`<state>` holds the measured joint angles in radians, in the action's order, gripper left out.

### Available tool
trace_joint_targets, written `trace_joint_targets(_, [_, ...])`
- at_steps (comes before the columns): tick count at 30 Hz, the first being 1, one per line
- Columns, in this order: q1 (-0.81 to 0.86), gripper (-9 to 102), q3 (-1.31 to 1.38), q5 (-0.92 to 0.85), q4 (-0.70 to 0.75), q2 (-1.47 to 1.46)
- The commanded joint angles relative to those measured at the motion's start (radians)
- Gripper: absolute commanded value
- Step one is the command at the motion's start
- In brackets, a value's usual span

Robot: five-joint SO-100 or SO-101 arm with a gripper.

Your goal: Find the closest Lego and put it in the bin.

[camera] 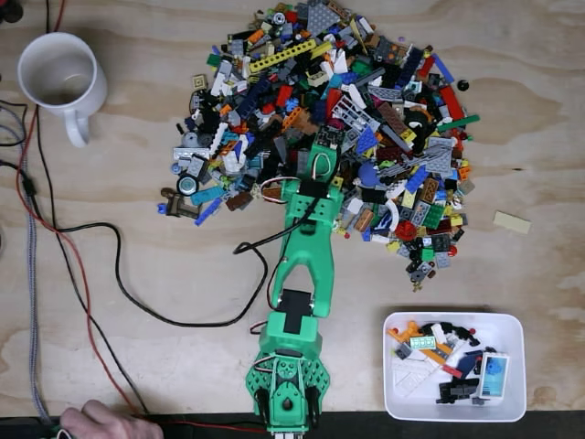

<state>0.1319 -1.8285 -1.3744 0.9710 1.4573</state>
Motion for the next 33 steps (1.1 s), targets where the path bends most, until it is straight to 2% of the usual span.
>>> trace_joint_targets(1, [-0.015,0,0.153,0.009,0.067,0.095])
trace_joint_targets(8, [0.069,0,0.199,-0.005,0.155,0.147])
trace_joint_targets(17, [0.31,0,0.195,-0.028,0.21,0.279])
trace_joint_targets(33, [0.946,0,0.144,-0.23,0.314,0.488])
